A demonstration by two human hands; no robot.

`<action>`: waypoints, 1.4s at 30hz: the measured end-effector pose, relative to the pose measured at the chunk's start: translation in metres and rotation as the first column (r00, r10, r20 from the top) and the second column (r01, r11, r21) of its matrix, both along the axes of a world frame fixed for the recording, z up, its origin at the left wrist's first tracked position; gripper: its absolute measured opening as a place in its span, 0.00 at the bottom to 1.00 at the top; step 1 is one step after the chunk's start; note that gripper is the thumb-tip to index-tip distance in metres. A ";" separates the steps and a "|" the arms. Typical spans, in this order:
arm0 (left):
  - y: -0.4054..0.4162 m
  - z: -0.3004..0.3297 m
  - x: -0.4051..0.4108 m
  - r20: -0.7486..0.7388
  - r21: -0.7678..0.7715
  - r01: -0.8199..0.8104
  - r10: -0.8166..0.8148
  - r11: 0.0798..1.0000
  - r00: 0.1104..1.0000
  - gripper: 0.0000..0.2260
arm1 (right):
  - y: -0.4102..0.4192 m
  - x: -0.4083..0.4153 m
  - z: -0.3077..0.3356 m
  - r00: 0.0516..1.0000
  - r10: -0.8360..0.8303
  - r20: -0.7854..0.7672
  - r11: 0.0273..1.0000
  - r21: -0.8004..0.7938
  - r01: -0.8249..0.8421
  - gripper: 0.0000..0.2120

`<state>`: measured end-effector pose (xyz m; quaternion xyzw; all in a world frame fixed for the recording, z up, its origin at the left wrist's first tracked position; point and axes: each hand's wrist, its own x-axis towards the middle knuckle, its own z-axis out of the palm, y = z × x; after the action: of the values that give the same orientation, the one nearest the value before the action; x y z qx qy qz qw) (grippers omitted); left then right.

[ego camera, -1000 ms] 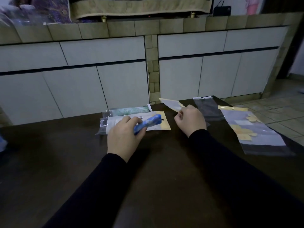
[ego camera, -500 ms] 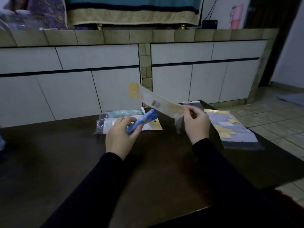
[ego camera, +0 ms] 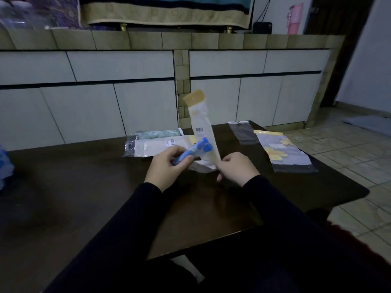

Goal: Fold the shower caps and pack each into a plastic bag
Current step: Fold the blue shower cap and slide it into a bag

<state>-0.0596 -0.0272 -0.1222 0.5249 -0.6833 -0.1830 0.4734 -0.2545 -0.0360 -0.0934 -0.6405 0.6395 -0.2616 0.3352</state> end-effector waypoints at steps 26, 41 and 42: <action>0.006 0.036 0.065 0.322 0.515 -0.144 -0.035 0.845 0.946 0.09 | -0.046 0.035 -0.031 0.726 0.374 -0.578 0.840 -0.121 -0.529 0.28; 0.015 0.020 0.073 0.131 0.603 -0.086 0.008 0.793 0.991 0.08 | -0.048 0.033 -0.047 0.963 0.262 0.065 0.910 -0.350 -0.224 0.13; 0.016 0.021 0.073 0.111 0.619 -0.082 0.016 0.781 0.994 0.08 | -0.046 0.033 -0.046 0.963 0.257 0.085 0.906 -0.366 -0.210 0.13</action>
<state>0.0133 -0.0115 -0.1009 0.6776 -0.5935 -0.3595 0.2436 -0.2211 -0.0818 -0.1394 -0.7438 0.4771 -0.3717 0.2846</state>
